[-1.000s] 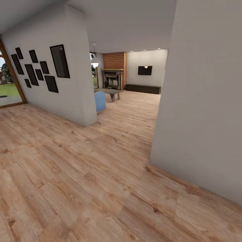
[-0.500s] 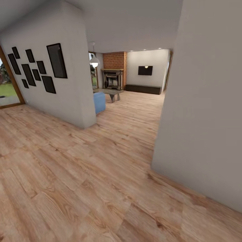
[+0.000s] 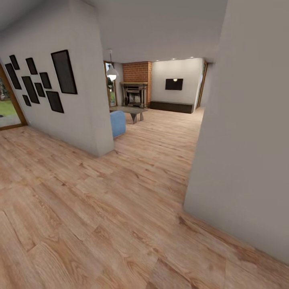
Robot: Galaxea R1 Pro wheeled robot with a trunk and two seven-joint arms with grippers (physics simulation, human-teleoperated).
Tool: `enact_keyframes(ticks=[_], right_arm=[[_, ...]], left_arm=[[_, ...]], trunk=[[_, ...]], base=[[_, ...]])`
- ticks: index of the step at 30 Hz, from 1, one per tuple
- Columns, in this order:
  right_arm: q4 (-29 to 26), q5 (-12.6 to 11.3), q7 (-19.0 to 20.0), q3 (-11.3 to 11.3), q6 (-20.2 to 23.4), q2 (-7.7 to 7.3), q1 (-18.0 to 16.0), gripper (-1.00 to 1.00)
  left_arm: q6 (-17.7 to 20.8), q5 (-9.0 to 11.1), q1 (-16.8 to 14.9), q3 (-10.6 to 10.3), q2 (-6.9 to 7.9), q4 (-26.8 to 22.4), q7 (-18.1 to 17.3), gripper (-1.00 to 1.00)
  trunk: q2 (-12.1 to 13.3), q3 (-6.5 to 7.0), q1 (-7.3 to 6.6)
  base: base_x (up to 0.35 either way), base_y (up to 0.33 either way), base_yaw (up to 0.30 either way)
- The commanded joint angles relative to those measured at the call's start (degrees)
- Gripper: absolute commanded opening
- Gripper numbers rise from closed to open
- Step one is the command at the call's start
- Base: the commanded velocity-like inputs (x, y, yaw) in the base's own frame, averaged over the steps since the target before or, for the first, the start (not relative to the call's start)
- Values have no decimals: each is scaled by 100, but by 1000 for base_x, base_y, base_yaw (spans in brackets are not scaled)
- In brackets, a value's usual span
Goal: Move the two storage containers from the living room to the garage. In the garage, place one container on the floor and stack the other container on top of it (either order is fine).
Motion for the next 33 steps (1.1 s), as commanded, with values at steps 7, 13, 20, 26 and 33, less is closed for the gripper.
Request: enact_keyframes(ticks=[7, 13, 20, 26, 33], right_arm=[[18, -58, -4, 48, -33, 2, -12, 100], [18, -59, -4, 48, -33, 7, -7, 100], [18, -59, -4, 48, -33, 10, -5, 100], [18, -59, -4, 48, -33, 2, -5, 100], [18, -52, -4, 48, -40, 2, -7, 100]], left_arm=[[7, 46, -2, 13, 4, -1, -8, 100], [7, 46, -2, 12, 3, -1, -8, 100], [7, 46, -2, 12, 3, -1, -8, 100], [7, 46, -2, 12, 1, -1, -8, 100], [7, 46, -2, 12, -2, -1, -8, 100]], trunk=[[-2, -5, 3], [-2, -5, 3], [-2, -5, 3], [-2, -5, 3], [-2, -5, 3]], base=[[322, 0, 0], [322, 0, 0], [322, 0, 0], [322, 0, 0], [322, 0, 0]])
